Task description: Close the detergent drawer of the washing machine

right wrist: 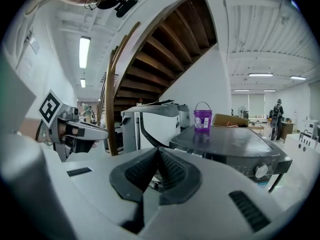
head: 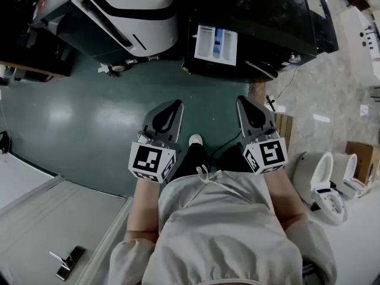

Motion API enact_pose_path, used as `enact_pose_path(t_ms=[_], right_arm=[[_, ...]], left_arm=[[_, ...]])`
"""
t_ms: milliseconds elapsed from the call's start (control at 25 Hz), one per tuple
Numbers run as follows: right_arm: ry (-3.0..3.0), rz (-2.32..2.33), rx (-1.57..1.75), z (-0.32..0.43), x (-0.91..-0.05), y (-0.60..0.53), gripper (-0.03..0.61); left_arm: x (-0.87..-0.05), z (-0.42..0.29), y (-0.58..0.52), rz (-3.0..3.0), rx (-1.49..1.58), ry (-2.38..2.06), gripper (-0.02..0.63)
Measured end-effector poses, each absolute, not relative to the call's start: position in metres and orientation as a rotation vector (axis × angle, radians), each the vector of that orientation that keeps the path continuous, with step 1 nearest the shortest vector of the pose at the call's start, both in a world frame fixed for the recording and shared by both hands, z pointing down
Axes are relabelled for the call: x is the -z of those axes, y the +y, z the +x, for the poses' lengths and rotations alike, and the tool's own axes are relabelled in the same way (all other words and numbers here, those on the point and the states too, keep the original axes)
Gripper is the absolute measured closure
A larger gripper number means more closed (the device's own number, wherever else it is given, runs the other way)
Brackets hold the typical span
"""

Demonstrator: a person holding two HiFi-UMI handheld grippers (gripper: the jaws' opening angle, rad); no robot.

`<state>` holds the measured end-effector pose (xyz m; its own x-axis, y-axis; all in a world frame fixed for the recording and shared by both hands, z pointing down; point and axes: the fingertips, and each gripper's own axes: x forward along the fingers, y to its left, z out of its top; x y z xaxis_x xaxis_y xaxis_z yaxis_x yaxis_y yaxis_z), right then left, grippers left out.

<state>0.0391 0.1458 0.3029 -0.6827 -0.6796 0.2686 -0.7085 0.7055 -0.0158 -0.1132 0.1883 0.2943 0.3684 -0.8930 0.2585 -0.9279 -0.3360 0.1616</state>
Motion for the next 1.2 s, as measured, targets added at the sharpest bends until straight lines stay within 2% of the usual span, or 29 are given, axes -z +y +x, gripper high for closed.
enact_pose_path(t_ms=[360,880,1200], right_arm=[[-2.563,1.242,-0.217,0.069,-0.342,0.091,0.572],[-2.516,1.225,-0.276,0.088,-0.419,0.014,0.571],[-2.519,1.183,-0.325,0.094,-0.444,-0.013,0.571]], left_arm=[[-0.334,-0.087,0.131,2.404,-0.208,-1.447,0.594],[-0.44,-0.069,0.048,2.334,-0.263,-1.47,0.594],[-0.468,-0.062,0.024,2.307,-0.268,-1.488,0.595]])
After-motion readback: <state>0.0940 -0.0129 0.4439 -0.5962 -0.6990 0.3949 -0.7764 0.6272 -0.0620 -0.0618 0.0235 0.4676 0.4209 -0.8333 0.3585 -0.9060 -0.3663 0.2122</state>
